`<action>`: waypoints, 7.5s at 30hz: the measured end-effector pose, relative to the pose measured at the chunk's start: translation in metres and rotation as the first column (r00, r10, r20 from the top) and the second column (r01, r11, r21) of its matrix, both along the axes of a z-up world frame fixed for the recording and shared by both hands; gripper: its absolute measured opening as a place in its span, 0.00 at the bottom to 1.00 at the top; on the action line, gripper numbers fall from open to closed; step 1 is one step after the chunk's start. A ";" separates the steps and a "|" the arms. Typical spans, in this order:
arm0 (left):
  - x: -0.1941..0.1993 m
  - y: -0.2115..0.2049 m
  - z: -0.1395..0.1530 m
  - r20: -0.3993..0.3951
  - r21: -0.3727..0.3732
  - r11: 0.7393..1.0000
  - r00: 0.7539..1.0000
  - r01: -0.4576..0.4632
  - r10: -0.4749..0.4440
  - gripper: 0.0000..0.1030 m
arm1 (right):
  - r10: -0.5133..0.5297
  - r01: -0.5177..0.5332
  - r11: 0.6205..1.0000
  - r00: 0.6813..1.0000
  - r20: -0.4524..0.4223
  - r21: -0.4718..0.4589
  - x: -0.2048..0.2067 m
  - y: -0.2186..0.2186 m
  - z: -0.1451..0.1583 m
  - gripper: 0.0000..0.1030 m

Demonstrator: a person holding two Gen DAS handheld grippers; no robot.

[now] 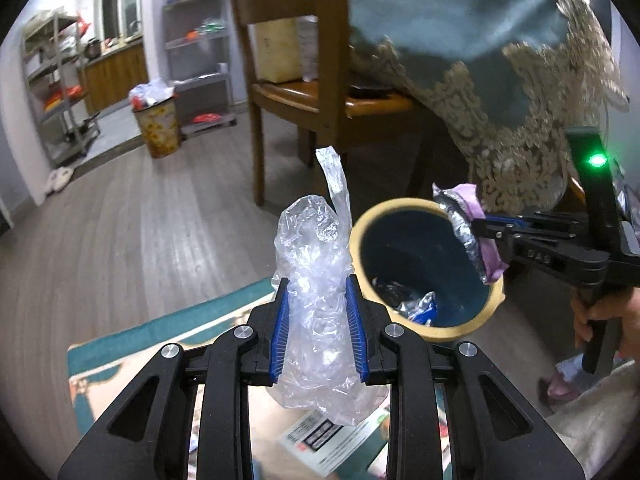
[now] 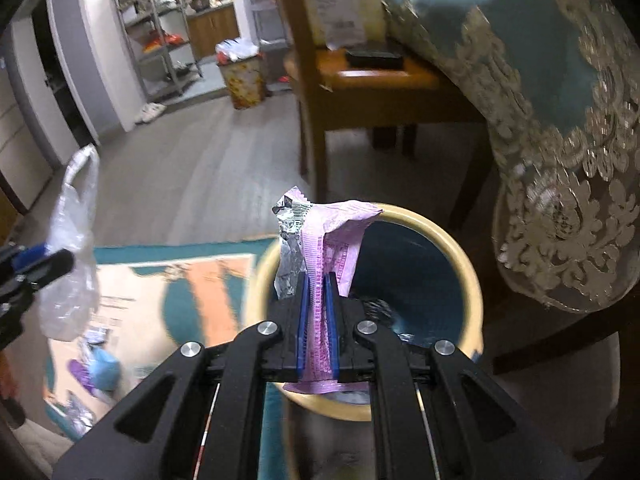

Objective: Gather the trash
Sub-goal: 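Carry the pink wrapper and plastic bag over the bin and release both, then move both open grippers back over the cushion, then grasp the red floral paper cup with the right gripper while the left grasps the foil blister pack, then carry the paper cup and foil pack over the bin and release both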

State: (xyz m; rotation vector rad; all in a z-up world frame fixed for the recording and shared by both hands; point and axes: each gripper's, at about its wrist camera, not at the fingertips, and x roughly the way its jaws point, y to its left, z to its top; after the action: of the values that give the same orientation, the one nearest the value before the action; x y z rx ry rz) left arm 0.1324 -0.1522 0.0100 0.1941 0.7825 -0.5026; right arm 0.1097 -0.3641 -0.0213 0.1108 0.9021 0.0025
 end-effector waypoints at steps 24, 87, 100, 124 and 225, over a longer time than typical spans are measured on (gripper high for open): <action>0.011 -0.123 -0.069 -0.055 0.037 0.985 0.985 0.166 -0.164 0.28 | -0.109 0.116 0.988 0.992 -0.068 0.103 -0.006 -0.070 -0.033 0.08; -0.106 0.148 -0.043 0.030 0.181 0.963 0.980 -0.200 0.197 0.92 | 0.072 -0.051 0.985 0.990 -0.125 0.163 -0.120 0.120 -0.036 0.94; -0.145 0.220 -0.098 -0.156 0.196 0.962 0.962 -0.191 0.223 0.92 | 0.125 -0.119 0.992 0.955 -0.270 0.039 -0.115 0.166 -0.084 0.94; -0.138 0.208 -0.170 -0.410 0.263 0.952 0.875 -0.158 0.258 0.90 | 0.145 -0.165 0.986 0.902 -0.407 -0.012 -0.098 0.173 -0.125 0.94; -0.018 0.066 0.004 -0.108 0.001 0.999 0.994 0.036 -0.036 0.68 | -0.016 0.014 0.984 1.000 0.009 0.175 -0.007 0.006 0.014 0.87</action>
State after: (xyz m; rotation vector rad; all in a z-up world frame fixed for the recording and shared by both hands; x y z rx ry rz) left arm 0.1143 -0.0860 0.0135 0.1854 0.8865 -0.5493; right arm 0.1030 -0.3582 -0.0076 0.2813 0.8896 0.0682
